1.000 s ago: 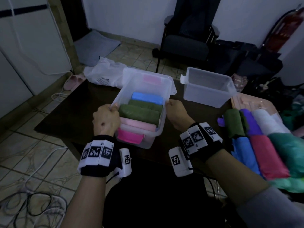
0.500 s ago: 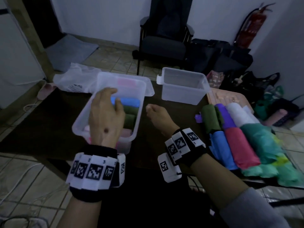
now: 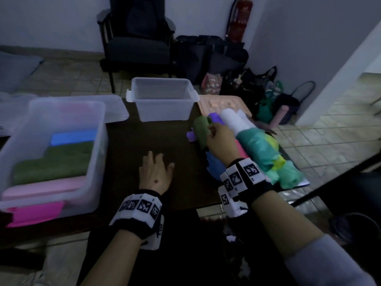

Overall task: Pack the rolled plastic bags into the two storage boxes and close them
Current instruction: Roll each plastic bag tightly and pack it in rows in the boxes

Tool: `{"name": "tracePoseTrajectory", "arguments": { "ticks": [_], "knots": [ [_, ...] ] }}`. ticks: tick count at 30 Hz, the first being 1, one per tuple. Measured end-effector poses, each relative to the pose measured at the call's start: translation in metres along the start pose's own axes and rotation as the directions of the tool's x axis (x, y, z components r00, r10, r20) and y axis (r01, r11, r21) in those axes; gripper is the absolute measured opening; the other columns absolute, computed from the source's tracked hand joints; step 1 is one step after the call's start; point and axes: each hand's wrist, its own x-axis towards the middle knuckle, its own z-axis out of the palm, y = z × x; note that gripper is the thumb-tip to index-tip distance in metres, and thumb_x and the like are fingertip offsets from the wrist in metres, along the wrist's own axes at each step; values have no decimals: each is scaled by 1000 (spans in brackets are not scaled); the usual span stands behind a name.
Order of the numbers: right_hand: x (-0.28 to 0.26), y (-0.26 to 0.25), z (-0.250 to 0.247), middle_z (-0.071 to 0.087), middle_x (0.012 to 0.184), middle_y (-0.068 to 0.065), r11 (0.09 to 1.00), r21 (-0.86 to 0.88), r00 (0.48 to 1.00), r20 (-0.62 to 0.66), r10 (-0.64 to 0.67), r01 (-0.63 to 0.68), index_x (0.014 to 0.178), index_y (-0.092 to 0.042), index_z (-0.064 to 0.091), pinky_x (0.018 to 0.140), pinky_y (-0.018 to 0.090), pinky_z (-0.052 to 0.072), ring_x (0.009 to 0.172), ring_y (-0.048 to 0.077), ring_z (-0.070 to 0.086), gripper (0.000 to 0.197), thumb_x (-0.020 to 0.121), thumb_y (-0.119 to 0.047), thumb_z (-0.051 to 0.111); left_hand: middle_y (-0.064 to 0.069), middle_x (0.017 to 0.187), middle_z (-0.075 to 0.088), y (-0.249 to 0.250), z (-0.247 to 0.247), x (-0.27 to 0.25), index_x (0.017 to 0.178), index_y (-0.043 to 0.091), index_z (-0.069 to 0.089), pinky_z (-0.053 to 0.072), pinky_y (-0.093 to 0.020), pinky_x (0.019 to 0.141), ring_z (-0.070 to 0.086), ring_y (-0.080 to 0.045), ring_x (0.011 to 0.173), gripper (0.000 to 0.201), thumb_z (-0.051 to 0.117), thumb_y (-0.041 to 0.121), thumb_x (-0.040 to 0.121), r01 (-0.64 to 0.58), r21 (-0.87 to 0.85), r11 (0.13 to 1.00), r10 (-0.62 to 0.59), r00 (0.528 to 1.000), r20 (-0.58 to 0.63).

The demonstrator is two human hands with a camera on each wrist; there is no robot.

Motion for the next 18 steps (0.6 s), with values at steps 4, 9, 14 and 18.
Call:
{"name": "tracePoseTrajectory", "arguments": {
  "ticks": [4,9,14,18],
  "knots": [
    [-1,28,-30,43,127,19,938,-321,987,-125,97,-133,124,-7,50,93,45,36,122,37,36,37,88,-11,45,-9,157,-11,-6,16,8,151,21,6,-1,-46,116,-10,-27,145,64,29,48,98,86,109,990,-97,990,99],
    [-12,42,-30,50,121,21,934,-343,994,-72,78,-98,117,0,50,85,41,41,114,38,48,29,93,-15,41,-8,157,-14,-15,31,4,151,23,-2,-5,-43,116,-14,-25,145,66,18,54,97,59,245,968,-73,996,49],
    [-22,42,-2,44,129,22,869,-428,966,-51,252,-249,126,-1,42,91,42,43,118,39,44,42,90,-21,53,-7,158,-7,-18,35,-1,151,23,2,-2,-41,118,-8,-24,146,64,17,54,97,39,272,961,-36,999,-16],
    [-17,41,6,41,131,22,865,-411,956,-60,288,-287,131,4,36,96,40,39,122,37,39,59,87,-28,59,-7,158,-5,-19,38,-1,151,23,4,-2,-41,118,-6,-24,146,64,18,54,97,39,277,960,-24,998,-56]
  ]
}}
